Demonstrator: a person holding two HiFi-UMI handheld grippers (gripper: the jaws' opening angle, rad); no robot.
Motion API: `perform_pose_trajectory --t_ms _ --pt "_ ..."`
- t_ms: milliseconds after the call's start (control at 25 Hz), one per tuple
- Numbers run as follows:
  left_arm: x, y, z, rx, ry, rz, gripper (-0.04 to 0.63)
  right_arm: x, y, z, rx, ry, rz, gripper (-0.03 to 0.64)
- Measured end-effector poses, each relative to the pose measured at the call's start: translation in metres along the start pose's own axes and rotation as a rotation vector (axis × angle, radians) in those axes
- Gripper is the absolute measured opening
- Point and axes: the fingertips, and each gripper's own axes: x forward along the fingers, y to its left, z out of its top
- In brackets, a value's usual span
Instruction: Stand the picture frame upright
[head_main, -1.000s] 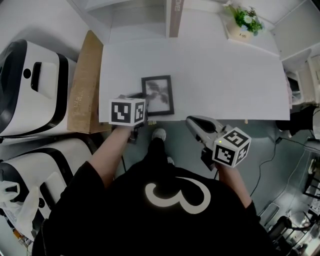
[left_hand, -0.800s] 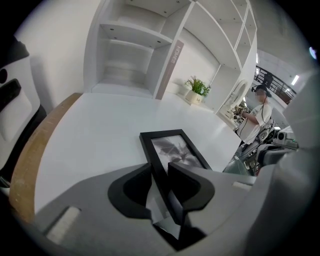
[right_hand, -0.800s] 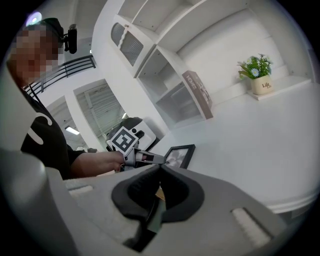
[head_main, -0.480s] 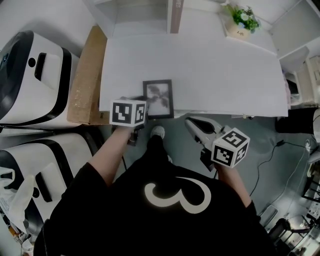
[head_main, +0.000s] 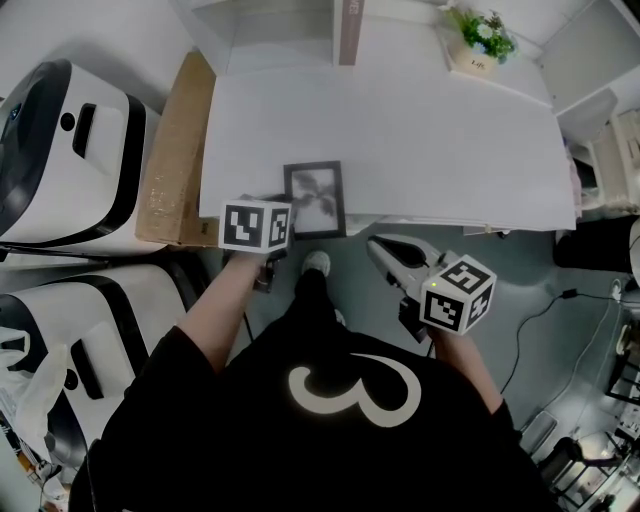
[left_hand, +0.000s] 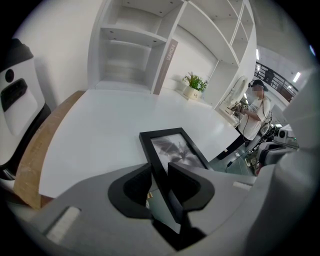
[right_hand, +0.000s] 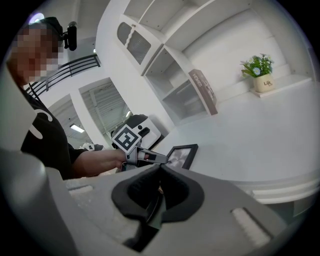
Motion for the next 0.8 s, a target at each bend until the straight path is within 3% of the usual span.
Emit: perform_pose_trajectory --t_ms 240,400,520,640,800 --pt "0.000 0.001 0.001 0.000 0.004 -0.015 0.115 0.014 0.001 -0.003 0.141 -0.010 0.104 0.003" --pt "0.001 0.000 0.001 0.004 -0.004 -0.032 0.118 0.020 -0.003 0.000 0.168 -0.018 0.106 0.003" --pt "-0.006 0.000 0.007 -0.027 -0.060 -0.081 0.144 0.022 -0.007 0.000 0.179 -0.019 0.104 0.003" --pt "-0.024 0.001 0.008 -0.145 -0.120 -0.205 0.173 0.023 -0.013 -0.003 0.216 -0.016 0.102 0.003" --pt "-0.051 -0.009 -0.005 -0.306 -0.157 -0.485 0.173 0.028 -0.025 -0.008 0.299 -0.012 0.123 0.003"
